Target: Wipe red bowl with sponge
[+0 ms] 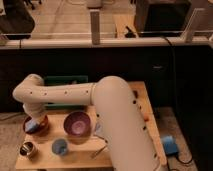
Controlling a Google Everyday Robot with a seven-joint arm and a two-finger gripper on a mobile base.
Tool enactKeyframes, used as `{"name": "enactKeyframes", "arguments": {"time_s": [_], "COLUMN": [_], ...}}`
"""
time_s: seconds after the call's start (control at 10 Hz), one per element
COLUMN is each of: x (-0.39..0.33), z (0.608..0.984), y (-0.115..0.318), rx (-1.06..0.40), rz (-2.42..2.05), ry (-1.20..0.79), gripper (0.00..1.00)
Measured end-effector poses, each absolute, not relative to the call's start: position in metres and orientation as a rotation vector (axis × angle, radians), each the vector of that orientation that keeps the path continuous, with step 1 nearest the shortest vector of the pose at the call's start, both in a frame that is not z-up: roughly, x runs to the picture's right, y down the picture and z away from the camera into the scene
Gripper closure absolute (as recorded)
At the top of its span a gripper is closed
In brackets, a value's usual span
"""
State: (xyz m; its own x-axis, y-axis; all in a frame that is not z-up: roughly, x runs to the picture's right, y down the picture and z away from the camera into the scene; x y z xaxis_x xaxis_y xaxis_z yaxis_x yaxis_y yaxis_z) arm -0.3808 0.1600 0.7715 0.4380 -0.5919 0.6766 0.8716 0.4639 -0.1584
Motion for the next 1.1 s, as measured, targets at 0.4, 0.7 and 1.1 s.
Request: {"name": "enactKeyframes", "arguments": {"time_s": [0.4, 0.7, 1.1], "x": [-0.377, -0.36, -0.333], "z": [0.781, 0.776, 0.774], "y": [0.147, 0.121, 0.114], "rx": [-0.514, -0.453, -0.451], "rz": [-0.956, -0.891, -0.858], "ry": [-0.551, -0.507, -0.444], "gripper": [1.0, 1.0, 1.0]}}
